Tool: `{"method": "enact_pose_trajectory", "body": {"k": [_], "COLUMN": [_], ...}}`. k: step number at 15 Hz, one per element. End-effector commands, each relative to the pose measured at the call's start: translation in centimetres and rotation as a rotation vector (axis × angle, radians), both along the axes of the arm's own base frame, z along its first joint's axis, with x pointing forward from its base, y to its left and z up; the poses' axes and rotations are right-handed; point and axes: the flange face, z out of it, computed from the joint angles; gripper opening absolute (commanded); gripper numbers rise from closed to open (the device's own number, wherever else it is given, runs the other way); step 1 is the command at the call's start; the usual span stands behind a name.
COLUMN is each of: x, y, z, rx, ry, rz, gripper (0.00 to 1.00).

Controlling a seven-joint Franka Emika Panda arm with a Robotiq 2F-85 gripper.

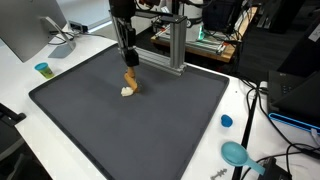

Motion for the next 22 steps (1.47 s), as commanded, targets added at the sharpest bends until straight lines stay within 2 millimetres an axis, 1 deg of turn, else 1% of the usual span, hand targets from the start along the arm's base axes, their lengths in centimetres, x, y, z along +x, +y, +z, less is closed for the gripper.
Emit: {"method": "enact_pose_trajectory", "body": {"k": [1,4,7,8,9,10,17,19,22], "x": [1.2,1.8,2.2,1.3,1.4,1.5,2.0,2.1,2.3], "y": [-0.5,-1.0,-1.0,-1.1,-1.1,-1.1,-2.1,-2.1,-1.5], "z": [1.4,1.5,1.1,0.8,0.7,0.6,-0.8,-1.3,-1.6], "rx": [0.029,-0.021,-0.009,-0.009,-0.009,-0.009,-0.011,-0.012,0.003], "ry": [-0.034,-0.039,-0.039,-0.023,-0.021,-0.02,-0.004,0.004,-0.004], "rz": [0.005,0.001,-0.013,0.001,-0.001,-0.001,-0.027,-0.028,-0.025], "gripper": [0.21,0.21,0.21,0.46,0.46,0.21,0.21,0.21,0.21]}}
